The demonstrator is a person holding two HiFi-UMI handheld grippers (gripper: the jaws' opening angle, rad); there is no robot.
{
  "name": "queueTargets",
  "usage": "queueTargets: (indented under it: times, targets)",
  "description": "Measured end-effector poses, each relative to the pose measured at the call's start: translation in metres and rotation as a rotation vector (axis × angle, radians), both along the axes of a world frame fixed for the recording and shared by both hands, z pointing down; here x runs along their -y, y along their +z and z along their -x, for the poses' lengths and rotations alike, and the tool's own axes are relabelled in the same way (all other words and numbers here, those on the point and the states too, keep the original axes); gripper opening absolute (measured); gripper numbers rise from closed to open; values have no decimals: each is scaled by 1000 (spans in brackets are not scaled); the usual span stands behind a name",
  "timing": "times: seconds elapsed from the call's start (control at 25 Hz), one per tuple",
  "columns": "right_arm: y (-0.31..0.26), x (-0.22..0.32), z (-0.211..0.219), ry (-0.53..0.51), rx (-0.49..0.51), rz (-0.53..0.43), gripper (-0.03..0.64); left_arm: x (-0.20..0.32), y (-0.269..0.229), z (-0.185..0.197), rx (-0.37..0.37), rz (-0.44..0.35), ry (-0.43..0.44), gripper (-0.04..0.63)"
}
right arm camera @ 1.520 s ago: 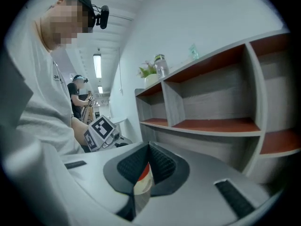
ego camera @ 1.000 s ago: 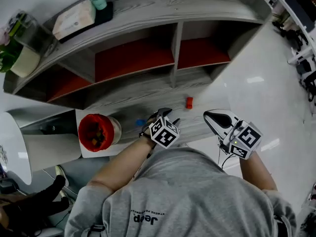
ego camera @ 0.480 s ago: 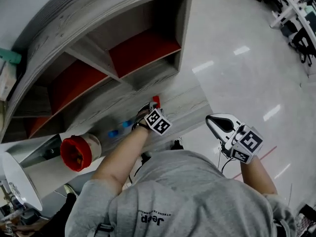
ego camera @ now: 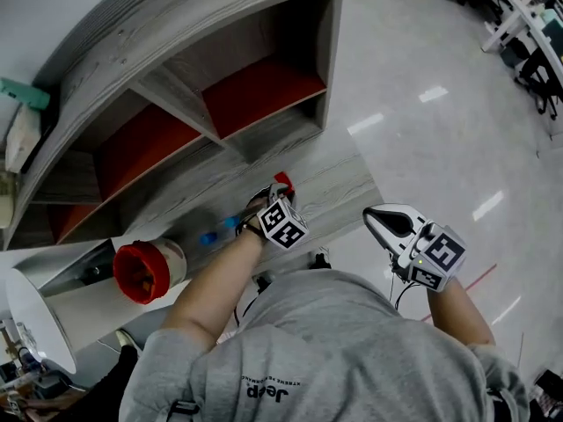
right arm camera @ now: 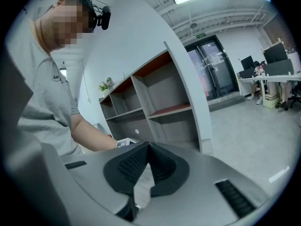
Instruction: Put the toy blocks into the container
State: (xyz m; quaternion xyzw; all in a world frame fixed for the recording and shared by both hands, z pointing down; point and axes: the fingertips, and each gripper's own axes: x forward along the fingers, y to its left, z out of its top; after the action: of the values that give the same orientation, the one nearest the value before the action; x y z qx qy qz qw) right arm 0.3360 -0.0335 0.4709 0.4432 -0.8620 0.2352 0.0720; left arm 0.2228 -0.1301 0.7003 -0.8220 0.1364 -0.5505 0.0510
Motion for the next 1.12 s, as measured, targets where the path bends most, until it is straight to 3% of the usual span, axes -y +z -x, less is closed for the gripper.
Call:
queueTargets:
  times: [0.12, 0.24, 0.52, 0.68, 0.8, 0.92, 1.12]
  targets:
    - [-11, 16, 38, -67, 6, -22, 18, -3, -67, 14, -109, -12, -23, 106]
    - [-23, 33, 91, -156, 12, -59, 18, -4, -123, 58, -170, -42, -51, 106]
    - [-60, 69, 279, -419, 34, -177, 18, 0, -200, 270, -162, -144, -256, 106]
    - [-73, 68, 387, -521, 31, -203, 18, -18, -210, 394, -130, -156, -348, 106]
    - [-79, 67, 451, -576, 33, -216, 18, -34, -206, 461, -121, -139, -396, 106]
    - [-80, 64, 498, -618, 21, -222, 18, -47, -199, 499, -125, -121, -410, 106]
    - [-83, 59, 537, -646, 1, -218, 18, -54, -196, 522, -137, -105, -398, 106]
